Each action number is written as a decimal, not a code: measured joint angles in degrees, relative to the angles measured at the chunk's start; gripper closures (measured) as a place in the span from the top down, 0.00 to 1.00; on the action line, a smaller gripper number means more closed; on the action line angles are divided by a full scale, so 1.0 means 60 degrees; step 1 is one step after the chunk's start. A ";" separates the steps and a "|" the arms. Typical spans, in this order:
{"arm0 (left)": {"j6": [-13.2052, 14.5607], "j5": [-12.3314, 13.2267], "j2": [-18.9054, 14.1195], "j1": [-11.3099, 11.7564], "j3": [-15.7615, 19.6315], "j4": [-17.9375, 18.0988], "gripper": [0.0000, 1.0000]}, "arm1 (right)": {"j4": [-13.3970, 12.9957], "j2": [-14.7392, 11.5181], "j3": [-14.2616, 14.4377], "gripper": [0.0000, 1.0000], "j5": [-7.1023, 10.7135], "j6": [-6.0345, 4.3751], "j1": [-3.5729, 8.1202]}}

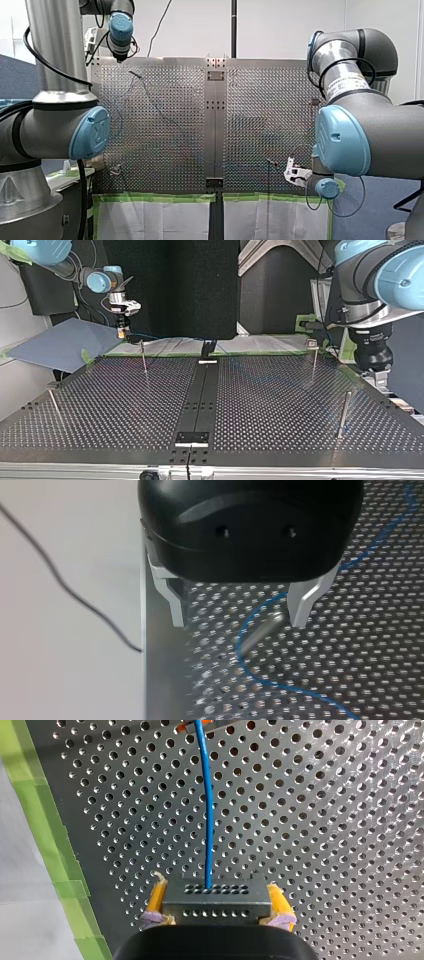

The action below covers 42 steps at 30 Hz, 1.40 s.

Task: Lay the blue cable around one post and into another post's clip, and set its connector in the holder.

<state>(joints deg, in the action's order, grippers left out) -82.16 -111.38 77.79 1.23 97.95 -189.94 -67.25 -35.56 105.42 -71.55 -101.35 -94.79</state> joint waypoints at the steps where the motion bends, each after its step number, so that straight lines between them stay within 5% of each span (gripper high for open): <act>1: 0.0076 -0.0018 0.0002 -0.0021 0.0001 -0.0122 1.00 | 0.0000 0.0001 0.0000 0.00 0.0000 -0.0001 0.0000; 17: 0.0189 0.0021 0.0007 -0.0209 -0.0002 -0.1588 1.00 | 0.0000 0.0002 0.0002 0.00 0.0000 0.0000 -0.0003; 31: 0.0116 0.0751 0.0012 -0.0210 -0.0006 -0.2731 1.00 | -0.0004 0.0003 0.0002 0.00 0.0000 -0.0008 -0.0009; 42: 0.0002 0.0510 0.0015 -0.0227 -0.0001 -0.3518 1.00 | 0.0027 0.0000 0.0001 0.00 0.0000 -0.0019 -0.0012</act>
<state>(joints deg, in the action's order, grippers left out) -82.14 -108.32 77.88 -0.13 97.95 -211.05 -67.09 -35.56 105.43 -71.55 -101.47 -94.86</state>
